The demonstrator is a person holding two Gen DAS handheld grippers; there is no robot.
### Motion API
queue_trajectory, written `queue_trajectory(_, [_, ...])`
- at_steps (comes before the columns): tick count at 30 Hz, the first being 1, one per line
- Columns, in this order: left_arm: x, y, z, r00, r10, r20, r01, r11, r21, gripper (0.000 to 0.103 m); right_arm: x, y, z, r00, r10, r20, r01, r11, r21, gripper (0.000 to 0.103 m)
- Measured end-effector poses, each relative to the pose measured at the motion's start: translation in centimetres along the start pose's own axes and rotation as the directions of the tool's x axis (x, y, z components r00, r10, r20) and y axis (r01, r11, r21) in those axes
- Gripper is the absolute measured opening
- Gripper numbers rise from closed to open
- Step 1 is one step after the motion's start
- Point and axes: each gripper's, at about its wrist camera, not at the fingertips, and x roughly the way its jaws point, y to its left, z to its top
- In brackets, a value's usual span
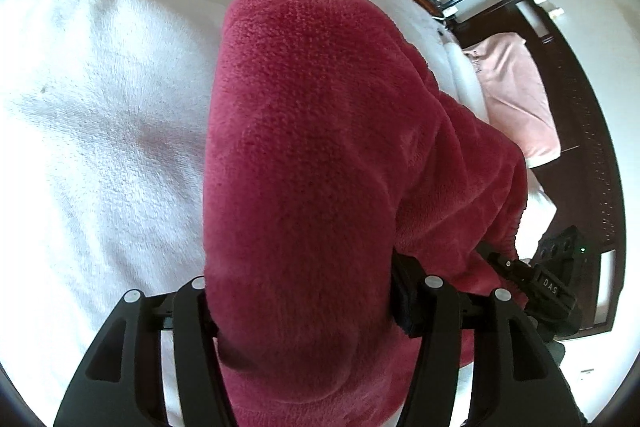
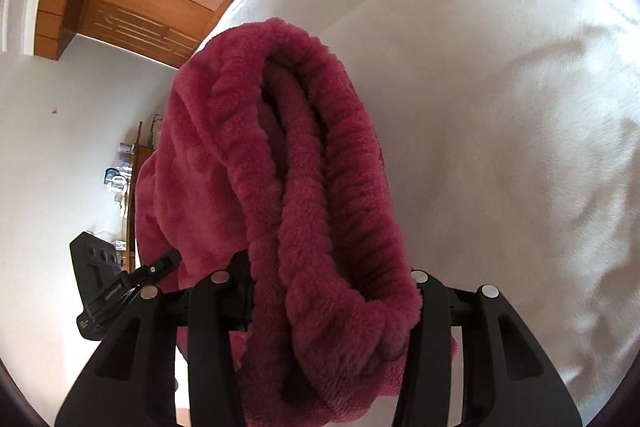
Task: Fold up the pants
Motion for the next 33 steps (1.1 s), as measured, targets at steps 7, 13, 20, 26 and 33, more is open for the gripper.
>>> queue_trajectory(7, [0.8,-0.2,0.4,0.999,0.045,0.003,-0.045,0.999,0.027,0.077,0.6,-0.1,-0.1,1.0,-0.011,0.006,0.011,1.0,0.023,0.049])
queue_trajectory(13, [-0.9,-0.7,0.1,0.996,0.094,0.004,-0.094,0.995,0.03,0.077,-0.8,1.6,2.5,0.994,-0.091,0.065,0.093,0.995,-0.026,0.055])
queue_trajectory(20, [-7.0,-1.2,-1.9,0.966,0.192,0.173,-0.196,0.981,0.004,0.077,-7.3,7.1,1.8,0.929,-0.242,0.282,0.298,0.938,-0.178,0.058])
queue_trajectory(26, [-7.6,-5.5,-5.3,0.947,0.225,0.23,-0.262,0.954,0.145,0.077,-7.2,12.7,-1.3,0.951,-0.174,0.258,0.268,0.876,-0.4,0.058])
queue_trajectory(33, [-2.5,-6.4,-7.8,0.946,0.281,0.163,-0.315,0.915,0.251,0.077,-2.4,10.9,-2.0,0.945,-0.275,0.178,0.324,0.864,-0.385,0.058])
